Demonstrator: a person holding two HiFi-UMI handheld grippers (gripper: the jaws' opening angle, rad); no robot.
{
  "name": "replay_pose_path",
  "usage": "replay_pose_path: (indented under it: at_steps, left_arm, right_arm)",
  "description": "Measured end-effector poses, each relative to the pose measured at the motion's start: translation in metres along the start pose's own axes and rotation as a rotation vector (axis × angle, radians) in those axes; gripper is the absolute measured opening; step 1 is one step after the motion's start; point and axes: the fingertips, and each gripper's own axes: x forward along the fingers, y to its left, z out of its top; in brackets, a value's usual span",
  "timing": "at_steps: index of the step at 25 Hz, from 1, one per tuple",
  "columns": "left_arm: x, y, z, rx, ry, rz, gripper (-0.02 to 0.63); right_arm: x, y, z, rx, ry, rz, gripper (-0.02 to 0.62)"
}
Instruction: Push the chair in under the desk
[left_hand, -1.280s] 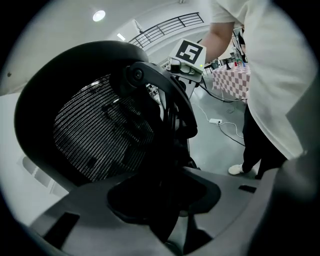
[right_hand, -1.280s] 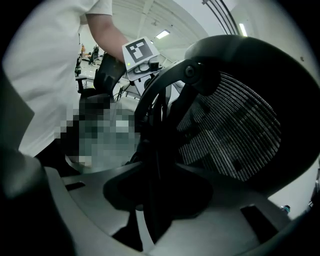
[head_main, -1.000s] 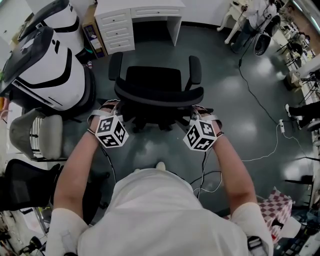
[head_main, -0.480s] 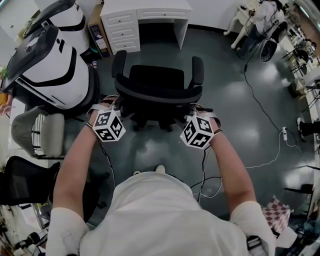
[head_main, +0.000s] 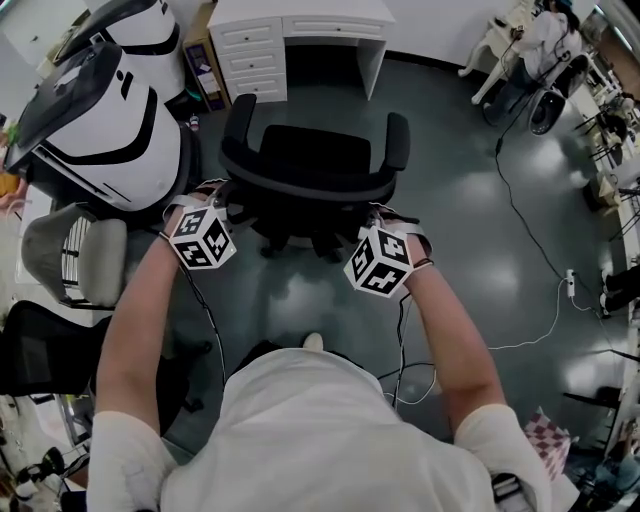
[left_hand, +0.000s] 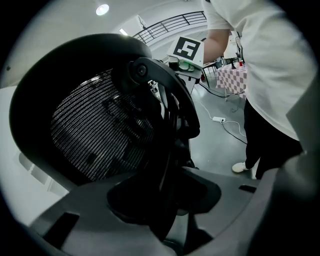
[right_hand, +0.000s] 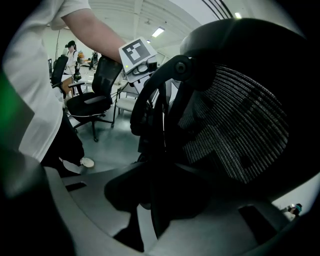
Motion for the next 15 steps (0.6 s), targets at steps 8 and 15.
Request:
replay_pose_path:
  at_steps: [8,15]
  left_arm:
    - [0.007,0.009,0.003,-0.001,0.007,0.016,0.164]
    - [0.016,0.025,0.001,0.002,0.000,0.006,0.163]
  right_arm:
    - [0.002,-0.013,-0.005,-0.015,-0.012,0.004,0.110]
    - [0.007,-0.028,-0.008,-0.018,-0.011,-0.004,0.110]
